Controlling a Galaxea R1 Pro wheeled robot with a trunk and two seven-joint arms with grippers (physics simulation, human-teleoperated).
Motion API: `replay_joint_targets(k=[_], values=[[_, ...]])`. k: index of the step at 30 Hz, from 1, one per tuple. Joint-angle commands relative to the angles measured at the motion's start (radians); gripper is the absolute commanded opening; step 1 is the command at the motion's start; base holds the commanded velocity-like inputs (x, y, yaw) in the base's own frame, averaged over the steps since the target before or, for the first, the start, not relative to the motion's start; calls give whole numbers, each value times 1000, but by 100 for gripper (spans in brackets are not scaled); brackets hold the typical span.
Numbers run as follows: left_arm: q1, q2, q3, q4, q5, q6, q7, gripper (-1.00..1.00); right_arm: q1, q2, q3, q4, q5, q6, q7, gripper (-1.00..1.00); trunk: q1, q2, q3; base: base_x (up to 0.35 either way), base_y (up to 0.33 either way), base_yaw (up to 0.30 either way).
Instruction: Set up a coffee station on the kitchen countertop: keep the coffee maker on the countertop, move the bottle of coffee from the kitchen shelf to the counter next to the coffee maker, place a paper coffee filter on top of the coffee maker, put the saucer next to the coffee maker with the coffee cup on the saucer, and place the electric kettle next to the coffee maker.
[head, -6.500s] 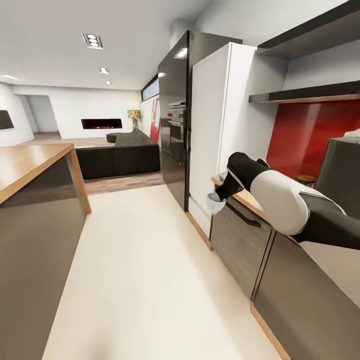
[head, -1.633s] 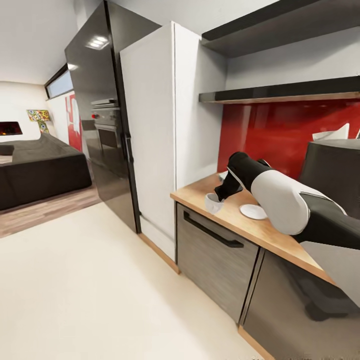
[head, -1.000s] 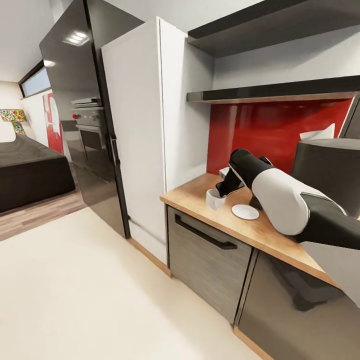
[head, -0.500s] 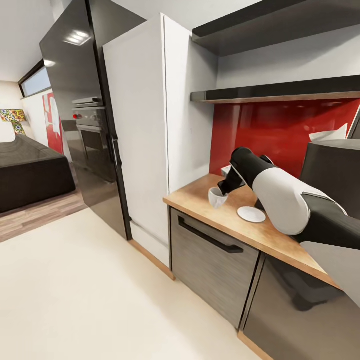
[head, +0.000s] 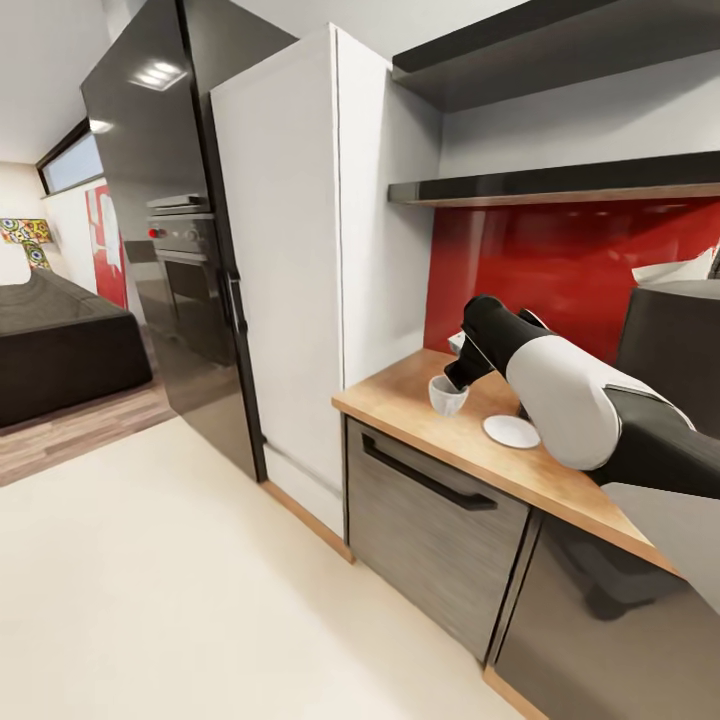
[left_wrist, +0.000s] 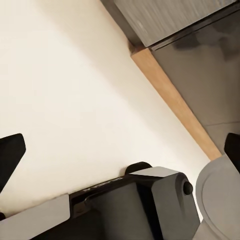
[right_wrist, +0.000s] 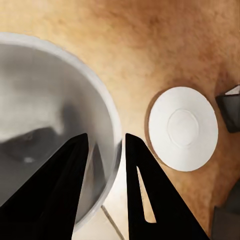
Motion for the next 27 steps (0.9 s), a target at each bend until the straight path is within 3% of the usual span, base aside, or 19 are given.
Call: replay_joint_targets(k=[1, 17, 27], values=[[-1, 0, -8, 0, 6, -8, -1, 100, -1, 0, -5, -1, 11, 3, 6, -100, 0, -1, -1, 114, 175, -21], [-1, 2, -8, 0, 6, -8, -1, 100, -1, -1, -5, -3, 11, 3, 6, -100, 0, -1, -1, 17, 26, -222], [-1, 6, -8, 0, 6, -8, -1, 100, -1, -1, -6, -3, 11, 3, 7, -100, 0, -1, -1, 0, 0, -49]])
